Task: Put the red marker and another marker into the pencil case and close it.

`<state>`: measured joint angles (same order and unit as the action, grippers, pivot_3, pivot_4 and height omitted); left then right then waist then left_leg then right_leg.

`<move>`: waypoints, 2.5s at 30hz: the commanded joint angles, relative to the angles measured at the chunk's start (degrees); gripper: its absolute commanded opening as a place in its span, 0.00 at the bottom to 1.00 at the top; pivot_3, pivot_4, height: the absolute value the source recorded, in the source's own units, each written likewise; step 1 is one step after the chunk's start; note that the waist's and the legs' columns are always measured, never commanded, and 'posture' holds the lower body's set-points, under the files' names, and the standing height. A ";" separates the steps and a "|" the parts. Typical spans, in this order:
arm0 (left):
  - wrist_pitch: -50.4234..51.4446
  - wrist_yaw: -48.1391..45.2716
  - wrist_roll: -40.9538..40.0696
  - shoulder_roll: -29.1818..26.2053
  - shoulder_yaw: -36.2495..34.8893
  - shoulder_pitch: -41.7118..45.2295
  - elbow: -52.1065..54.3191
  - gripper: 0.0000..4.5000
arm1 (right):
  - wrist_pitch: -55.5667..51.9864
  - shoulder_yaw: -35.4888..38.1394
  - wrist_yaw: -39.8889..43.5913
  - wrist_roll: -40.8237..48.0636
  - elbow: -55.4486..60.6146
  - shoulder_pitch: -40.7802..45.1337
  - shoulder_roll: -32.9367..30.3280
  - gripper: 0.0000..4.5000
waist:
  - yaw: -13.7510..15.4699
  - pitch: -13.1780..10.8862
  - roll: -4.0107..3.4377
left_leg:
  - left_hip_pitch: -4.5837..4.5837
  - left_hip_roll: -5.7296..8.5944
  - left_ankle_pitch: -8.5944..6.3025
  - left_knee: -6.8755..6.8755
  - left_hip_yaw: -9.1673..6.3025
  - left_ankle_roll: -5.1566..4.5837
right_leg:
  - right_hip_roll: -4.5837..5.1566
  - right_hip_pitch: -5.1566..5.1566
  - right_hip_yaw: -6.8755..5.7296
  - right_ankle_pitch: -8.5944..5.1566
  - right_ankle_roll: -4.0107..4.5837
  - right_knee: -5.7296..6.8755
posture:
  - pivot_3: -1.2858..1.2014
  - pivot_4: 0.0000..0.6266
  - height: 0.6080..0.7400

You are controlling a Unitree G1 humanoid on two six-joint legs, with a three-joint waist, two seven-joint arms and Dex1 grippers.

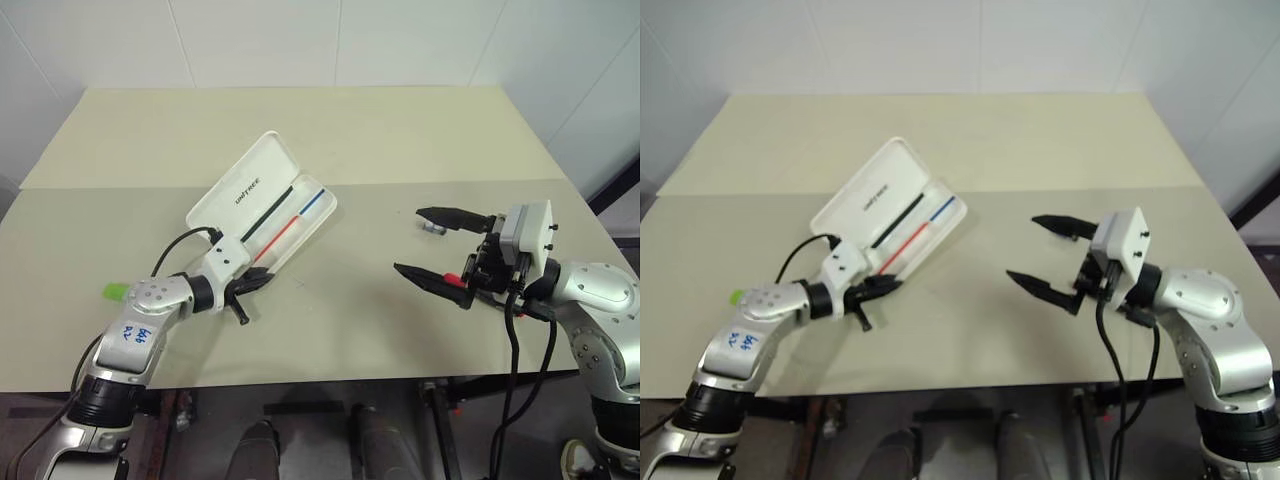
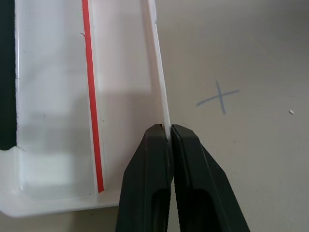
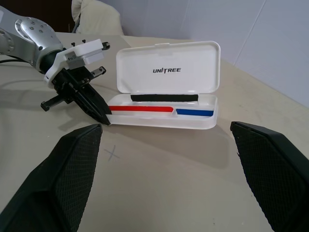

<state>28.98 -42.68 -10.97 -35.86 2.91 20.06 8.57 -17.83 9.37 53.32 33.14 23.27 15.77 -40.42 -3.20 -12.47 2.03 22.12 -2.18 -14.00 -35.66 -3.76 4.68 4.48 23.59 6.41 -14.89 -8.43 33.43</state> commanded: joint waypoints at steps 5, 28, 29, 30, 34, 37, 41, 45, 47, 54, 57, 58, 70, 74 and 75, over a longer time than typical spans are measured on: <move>-5.36 -13.27 -3.39 -5.51 -0.02 3.50 -0.43 0.01 | 0.57 0.78 1.16 0.72 0.45 1.14 -0.86 1.00 | 0.10 0.00 0.00 | 0.09 0.00 -0.01 0.07 0.00 0.01 | 0.00 0.06 -0.01 -0.01 0.01 -0.08 | 0.52 0.24 1.00; -31.56 -39.22 1.58 -9.63 9.49 10.45 -16.98 0.01 | -2.12 3.32 0.81 2.93 4.26 -2.45 -2.97 1.00 | 0.55 0.00 0.00 | 0.09 0.00 -0.03 0.23 0.00 0.00 | 0.01 0.09 -0.01 -0.06 0.04 -0.09 | 0.52 0.24 1.00; -31.04 -39.08 1.86 -8.96 9.88 11.44 -17.60 0.01 | -2.22 3.37 0.72 2.94 4.40 -2.51 -2.93 1.00 | 0.77 0.00 0.00 | 0.10 0.00 -0.03 0.19 0.00 0.00 | 0.01 0.09 -0.02 -0.06 0.04 -0.09 | 0.52 0.24 1.00; -30.44 -38.81 2.29 -8.40 10.18 12.24 -18.00 0.01 | -2.29 3.37 0.60 2.92 4.48 -2.50 -2.88 1.00 | 0.99 0.00 0.00 | 0.10 0.00 -0.03 0.14 0.00 0.00 | 0.01 0.08 -0.01 -0.06 0.03 -0.08 | 0.52 0.24 1.00; -27.23 -37.45 3.34 -6.88 10.61 13.40 -17.46 0.01 | -2.37 3.53 0.07 2.93 4.93 -2.71 -2.74 1.00 | 1.57 0.00 0.00 | 0.11 0.00 -0.03 0.02 0.00 -0.01 | 0.00 0.05 -0.01 -0.05 0.03 -0.04 | 0.52 0.24 1.00; -25.05 -37.01 3.10 -6.46 10.59 12.75 -15.21 0.01 | -2.28 3.61 -0.37 2.90 5.21 -2.96 -2.50 1.00 | 1.62 0.00 0.00 | 0.11 0.00 -0.02 0.00 0.00 -0.01 | 0.00 0.03 -0.02 -0.05 0.02 -0.03 | 0.52 0.24 1.00; -22.89 -37.10 2.76 -6.56 10.82 12.10 -12.88 0.06 | -2.10 3.30 -0.74 2.78 5.16 -2.72 -2.22 1.00 | 1.62 0.00 0.00 | 0.11 0.00 -0.02 -0.01 0.00 -0.01 | 0.00 0.02 -0.01 -0.05 0.02 -0.01 | 0.52 0.24 1.00; -23.39 -36.44 3.11 -6.28 10.75 12.46 -12.82 0.33 | -1.98 2.88 -0.92 2.67 5.00 -2.33 -1.98 1.00 | 1.48 0.00 0.00 | 0.11 0.00 -0.02 0.02 0.00 -0.01 | 0.00 0.04 -0.01 -0.05 0.02 -0.02 | 0.52 0.24 1.00; -23.85 -36.08 3.19 -5.96 10.64 12.76 -12.81 0.47 | -1.92 2.64 -1.01 2.58 4.88 -2.09 -1.81 1.00 | 1.46 0.00 0.00 | 0.11 0.00 -0.02 0.05 0.00 -0.01 | 0.00 0.06 -0.02 -0.05 0.02 -0.02 | 0.52 0.24 1.00; -21.62 -36.33 -0.51 -5.96 8.44 12.52 -9.06 0.76 | -1.78 1.99 -0.84 2.36 4.12 -1.80 -1.22 1.00 | 1.37 -0.01 0.00 | 0.11 0.00 -0.02 0.04 0.00 -0.01 | 0.00 0.06 -0.02 -0.05 0.02 -0.01 | 0.52 0.24 1.00; -19.47 -36.76 -3.24 -6.92 6.64 11.62 -6.45 0.76 | -1.80 1.88 -0.38 2.41 3.39 -2.32 -1.11 1.00 | 1.33 0.00 0.00 | 0.11 0.00 -0.02 0.05 0.00 -0.01 | 0.00 0.06 -0.01 -0.05 0.02 -0.02 | 0.52 0.24 1.00; -18.91 -36.79 -3.95 -7.25 6.00 11.19 -5.77 0.76 | -1.82 1.84 -0.26 2.48 3.15 -2.40 -1.06 1.00 | 1.28 0.00 0.00 | 0.11 0.00 -0.02 0.05 0.00 -0.01 | 0.00 0.06 -0.02 -0.05 0.02 -0.02 | 0.52 0.24 1.00; -16.79 -35.98 -18.22 -9.45 -8.10 1.31 1.89 0.99 | -2.47 6.07 3.43 2.62 -2.76 -7.36 -4.79 1.00 | 1.38 -0.01 0.00 | 0.12 -0.01 -0.04 0.07 0.00 -0.03 | 0.01 0.06 -0.01 -0.06 0.02 -0.03 | 0.52 0.24 1.00; -12.05 -34.05 -23.82 -10.47 -12.63 0.05 3.91 0.99 | -2.57 8.40 5.81 1.45 -7.27 -10.61 -7.87 1.00 | 1.42 -0.01 0.01 | 0.10 -0.01 -0.05 0.03 0.00 -0.05 | 0.01 0.05 -0.01 -0.06 0.02 -0.02 | 0.52 0.24 1.00; -11.37 -33.17 -24.63 -10.50 -13.75 0.31 4.18 0.99 | -1.70 8.85 6.97 0.34 -9.33 -11.70 -8.98 1.00 | 1.41 -0.01 0.01 | 0.10 -0.01 -0.05 0.03 0.00 -0.05 | 0.00 0.05 -0.01 -0.06 0.02 -0.02 | 0.52 0.24 1.00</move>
<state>15.99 -77.04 -32.28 -45.34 -7.89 19.92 10.67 -20.20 15.66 58.73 34.14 15.75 4.99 -47.87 -1.79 -12.48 2.04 22.21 -2.18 -14.05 -35.65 -3.75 4.63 4.48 23.64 6.39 -14.95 -8.41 33.41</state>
